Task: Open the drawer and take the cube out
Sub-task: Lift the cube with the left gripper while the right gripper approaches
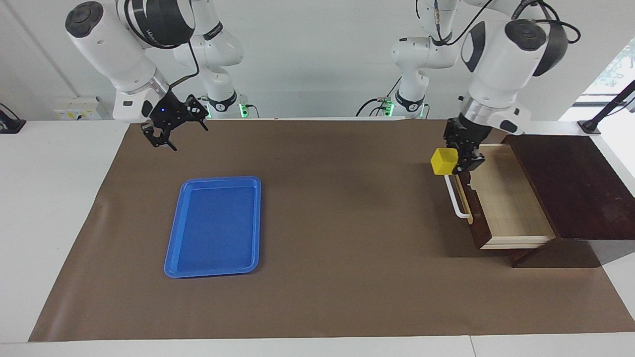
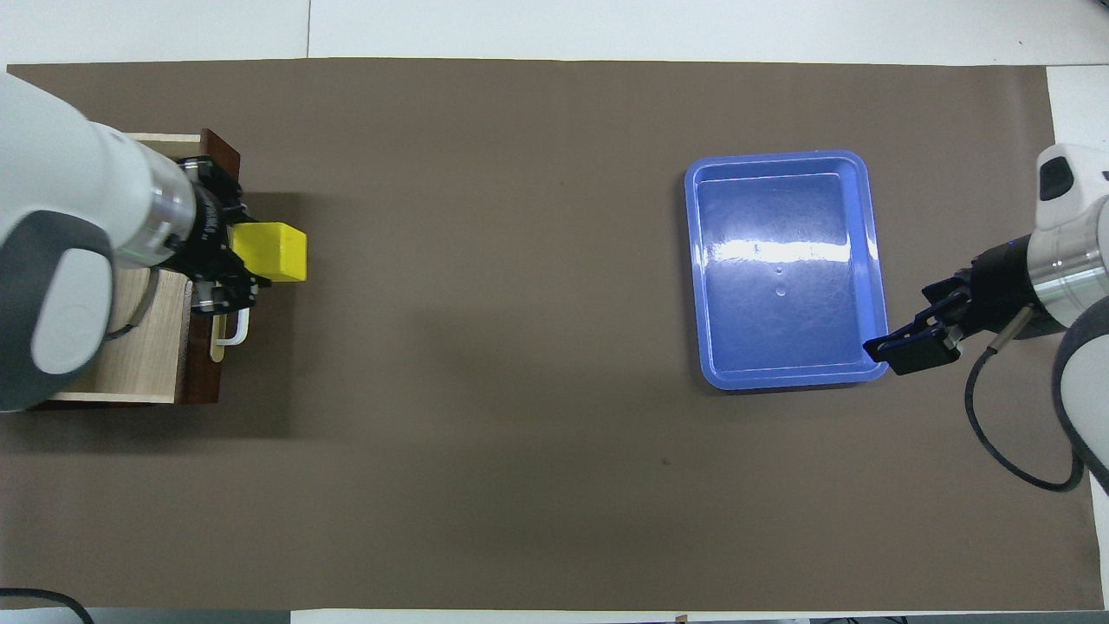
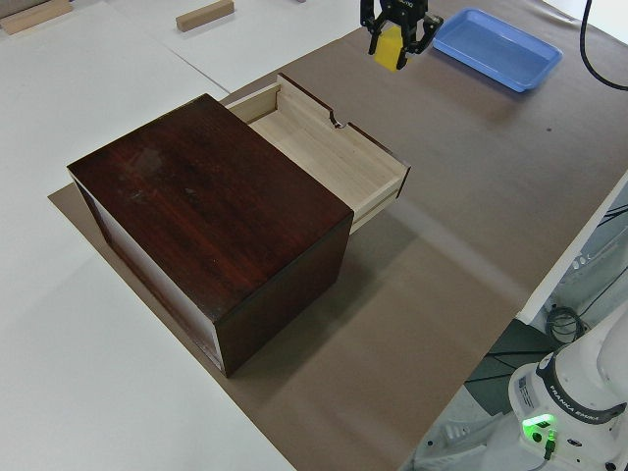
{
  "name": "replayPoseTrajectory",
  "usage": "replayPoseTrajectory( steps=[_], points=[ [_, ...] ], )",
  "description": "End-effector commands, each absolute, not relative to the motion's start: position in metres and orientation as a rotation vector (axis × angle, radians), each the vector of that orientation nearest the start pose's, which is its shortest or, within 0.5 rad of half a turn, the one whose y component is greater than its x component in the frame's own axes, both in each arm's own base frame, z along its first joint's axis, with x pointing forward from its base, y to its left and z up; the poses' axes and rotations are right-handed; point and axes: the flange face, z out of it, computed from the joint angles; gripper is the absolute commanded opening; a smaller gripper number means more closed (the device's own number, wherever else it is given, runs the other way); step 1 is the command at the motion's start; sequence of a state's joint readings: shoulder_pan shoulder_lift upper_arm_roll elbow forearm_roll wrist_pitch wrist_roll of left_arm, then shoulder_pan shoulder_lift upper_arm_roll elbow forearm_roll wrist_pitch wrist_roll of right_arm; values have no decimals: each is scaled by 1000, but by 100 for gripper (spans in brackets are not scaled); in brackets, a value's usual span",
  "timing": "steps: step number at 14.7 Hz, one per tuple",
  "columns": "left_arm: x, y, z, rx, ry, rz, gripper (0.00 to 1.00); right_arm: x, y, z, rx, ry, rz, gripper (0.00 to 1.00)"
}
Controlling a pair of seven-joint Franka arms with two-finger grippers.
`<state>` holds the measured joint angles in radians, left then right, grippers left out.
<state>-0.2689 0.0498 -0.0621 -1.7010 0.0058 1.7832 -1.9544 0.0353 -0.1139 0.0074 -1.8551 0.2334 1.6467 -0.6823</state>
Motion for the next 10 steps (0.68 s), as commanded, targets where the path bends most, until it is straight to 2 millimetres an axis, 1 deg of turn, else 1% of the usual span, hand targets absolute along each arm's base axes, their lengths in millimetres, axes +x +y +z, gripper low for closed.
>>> replayPoseTrajectory(
  steps=[1, 2, 4, 5, 6, 7, 8, 9, 10],
  points=[
    [530, -258, 523, 2188, 2241, -13, 0, 500, 61, 553, -2541, -1223, -114, 100],
    [525, -281, 508, 2200, 2256, -24, 0, 495, 71, 550, -2470, -1310, -152, 100],
    [527, -294, 499, 2086, 2303, -8, 0, 488, 91, 541, -2314, -1490, -219, 100],
    [526, -303, 497, 2038, 2318, -3, 0, 488, 98, 535, -2232, -1571, -240, 100],
    [520, -322, 492, 2049, 2305, -8, 0, 489, 102, 526, -2138, -1639, -276, 100],
    [519, -331, 488, 2033, 2316, -12, 0, 491, 105, 514, -2069, -1663, -301, 100],
    [518, -338, 489, 2016, 2317, -9, 0, 497, 107, 502, -2009, -1683, -328, 100],
    [516, -342, 488, 2023, 2315, -11, 0, 504, 110, 489, -1941, -1713, -363, 100],
    [516, -341, 487, 2025, 2319, -9, 0, 511, 115, 476, -1874, -1727, -417, 100]
  ],
)
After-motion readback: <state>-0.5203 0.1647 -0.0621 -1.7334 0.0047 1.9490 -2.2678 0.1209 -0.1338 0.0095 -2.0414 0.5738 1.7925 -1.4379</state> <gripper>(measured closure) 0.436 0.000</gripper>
